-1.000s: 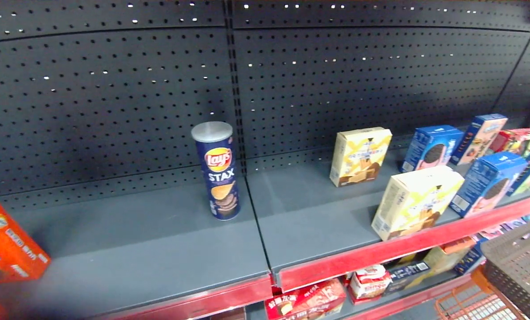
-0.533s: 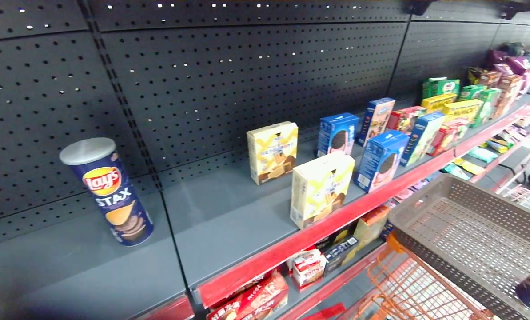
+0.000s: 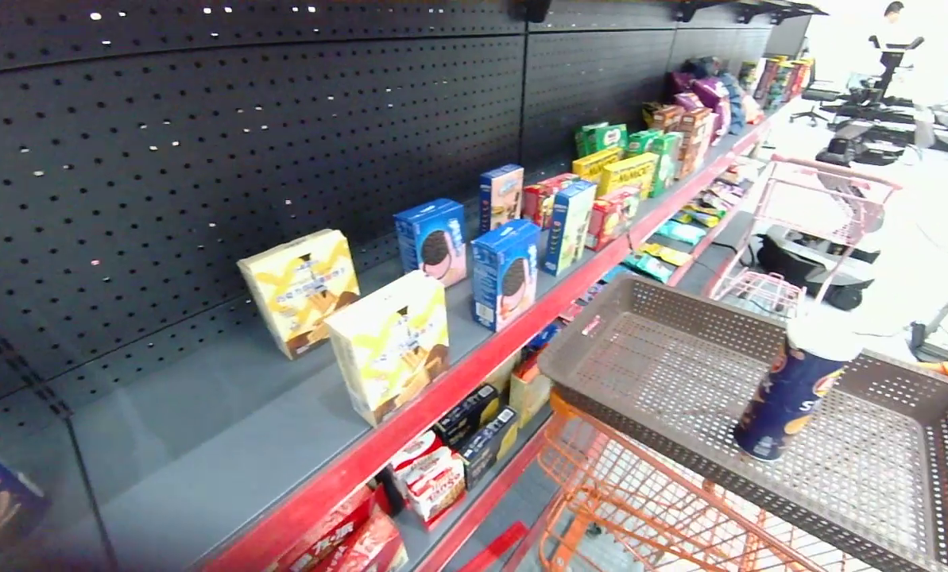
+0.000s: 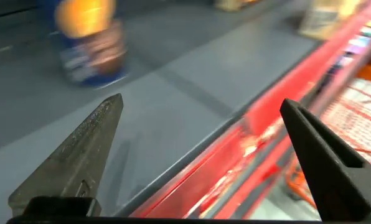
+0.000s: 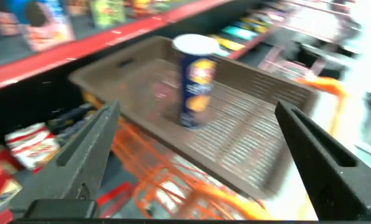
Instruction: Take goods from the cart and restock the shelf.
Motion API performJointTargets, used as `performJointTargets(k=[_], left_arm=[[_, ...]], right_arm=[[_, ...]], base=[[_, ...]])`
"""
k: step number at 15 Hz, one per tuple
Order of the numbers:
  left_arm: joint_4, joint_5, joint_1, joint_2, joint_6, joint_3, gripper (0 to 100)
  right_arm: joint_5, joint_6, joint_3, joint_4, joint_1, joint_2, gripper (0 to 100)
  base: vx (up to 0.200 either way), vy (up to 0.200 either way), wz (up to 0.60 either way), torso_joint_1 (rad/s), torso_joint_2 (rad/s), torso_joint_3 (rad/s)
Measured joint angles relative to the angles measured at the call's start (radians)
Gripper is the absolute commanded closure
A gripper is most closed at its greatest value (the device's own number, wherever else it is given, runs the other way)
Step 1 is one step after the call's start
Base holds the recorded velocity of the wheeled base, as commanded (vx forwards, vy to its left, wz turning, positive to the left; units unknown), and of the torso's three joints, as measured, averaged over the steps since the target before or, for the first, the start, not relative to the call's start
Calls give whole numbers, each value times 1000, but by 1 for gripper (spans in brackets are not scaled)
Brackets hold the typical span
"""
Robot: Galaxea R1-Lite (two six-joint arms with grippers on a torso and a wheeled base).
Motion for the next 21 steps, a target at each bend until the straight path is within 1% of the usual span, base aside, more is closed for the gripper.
performJointTargets(k=[3, 11, 16, 18, 21], left_arm=[[0, 0, 0, 0, 0, 0, 0], [0, 0, 0, 0, 0, 0, 0], [0, 0, 1, 0, 0, 0, 0], [0, 0, 0, 0, 0, 0, 0], [0, 0, -1, 0, 0, 0, 0]], right_arm=[[0, 0, 2, 1, 0, -2, 0], [-2, 0, 16, 0, -1, -19, 0], [-11, 0, 15, 52, -8, -31, 0], [-33, -8, -10, 19, -13, 37, 0], [-88, -20, -5, -81, -47, 171, 0]], base=[[0, 0, -600, 2, 4, 2], [0, 0, 0, 0, 0, 0], [0, 0, 0, 0, 0, 0], [0, 0, 0, 0, 0, 0], [0, 0, 0, 0, 0, 0]])
